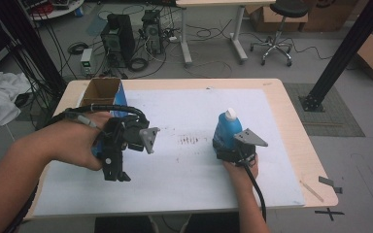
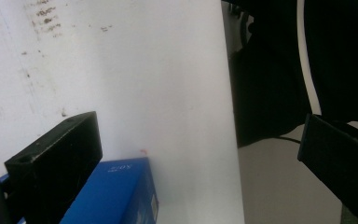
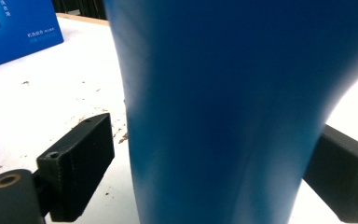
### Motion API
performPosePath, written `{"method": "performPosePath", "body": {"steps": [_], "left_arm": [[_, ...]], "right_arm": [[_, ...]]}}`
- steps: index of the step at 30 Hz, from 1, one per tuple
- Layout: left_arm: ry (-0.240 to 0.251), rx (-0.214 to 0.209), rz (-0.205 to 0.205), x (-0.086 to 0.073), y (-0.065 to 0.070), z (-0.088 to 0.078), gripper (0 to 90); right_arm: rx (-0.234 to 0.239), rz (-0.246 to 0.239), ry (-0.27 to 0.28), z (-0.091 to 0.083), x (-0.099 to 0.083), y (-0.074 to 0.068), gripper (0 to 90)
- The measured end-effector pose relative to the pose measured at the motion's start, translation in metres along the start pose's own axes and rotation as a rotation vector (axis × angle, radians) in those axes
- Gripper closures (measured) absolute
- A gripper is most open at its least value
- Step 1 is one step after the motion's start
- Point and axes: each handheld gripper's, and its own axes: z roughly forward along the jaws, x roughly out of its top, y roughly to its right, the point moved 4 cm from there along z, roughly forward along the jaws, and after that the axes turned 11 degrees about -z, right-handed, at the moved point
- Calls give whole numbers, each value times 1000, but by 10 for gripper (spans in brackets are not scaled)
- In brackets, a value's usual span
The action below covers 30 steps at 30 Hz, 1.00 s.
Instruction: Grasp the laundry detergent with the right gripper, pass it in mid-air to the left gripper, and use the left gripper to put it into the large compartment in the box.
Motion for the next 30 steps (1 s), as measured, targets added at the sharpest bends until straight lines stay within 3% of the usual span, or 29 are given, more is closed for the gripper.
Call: {"method": "performPosePath", "body": {"steps": [30], "left_arm": [[-6, 0, 2, 4, -2, 2, 1]], "right_arm": [[25, 25, 19, -2, 1, 2, 255]]}}
